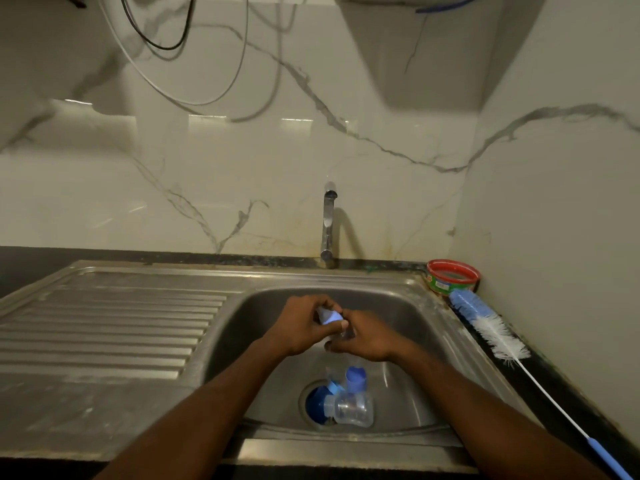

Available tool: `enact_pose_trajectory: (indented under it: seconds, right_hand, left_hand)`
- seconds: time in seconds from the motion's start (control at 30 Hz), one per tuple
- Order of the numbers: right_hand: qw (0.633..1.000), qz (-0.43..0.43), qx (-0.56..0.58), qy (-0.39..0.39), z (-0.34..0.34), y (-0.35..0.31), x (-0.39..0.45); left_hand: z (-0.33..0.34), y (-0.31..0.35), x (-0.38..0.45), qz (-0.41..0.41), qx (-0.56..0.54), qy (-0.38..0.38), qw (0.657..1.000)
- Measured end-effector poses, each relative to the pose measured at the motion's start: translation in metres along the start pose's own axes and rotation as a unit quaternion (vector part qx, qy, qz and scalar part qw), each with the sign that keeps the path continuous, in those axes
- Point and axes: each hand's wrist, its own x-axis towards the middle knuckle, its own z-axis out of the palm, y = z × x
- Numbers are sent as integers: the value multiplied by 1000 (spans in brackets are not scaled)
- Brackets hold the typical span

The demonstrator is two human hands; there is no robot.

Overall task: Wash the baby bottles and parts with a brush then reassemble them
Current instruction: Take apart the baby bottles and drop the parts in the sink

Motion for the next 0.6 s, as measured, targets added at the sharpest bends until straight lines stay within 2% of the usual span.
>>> enact_pose_trajectory:
  seconds: [0.07,0.2,0.27,0.37,0.43,0.5,0.53,0.6]
  right_hand:
    - [1000,-1,26,10,-6,-1,-2]
    - [998,5,67,22,-16,-6,-4]
    - [996,16,67,53,-15,-9,-3]
    - [998,13,33,56,-8,-16,-2]
    - [996,-7,-55,76,-6,-18,-2]
    - [984,-16,-147,102,-7,-22,-4]
    - [974,-15,-198,110,-8,-23,-4]
    - [961,-8,-255,104,-8,-22,-4]
  left_hand:
    - [-3,1,-2,22,-8,-9,1000]
    - [-16,0,-2,61,68,-68,993]
    - [-20,2,1,69,146,-54,985]
    - [-18,10,0,77,285,-4,955]
    - [-16,15,-2,43,343,-11,938]
    - [-9,14,-2,-29,404,-49,913]
    - [-5,14,0,-89,373,-53,922]
    - [1,14,0,-195,216,-44,956]
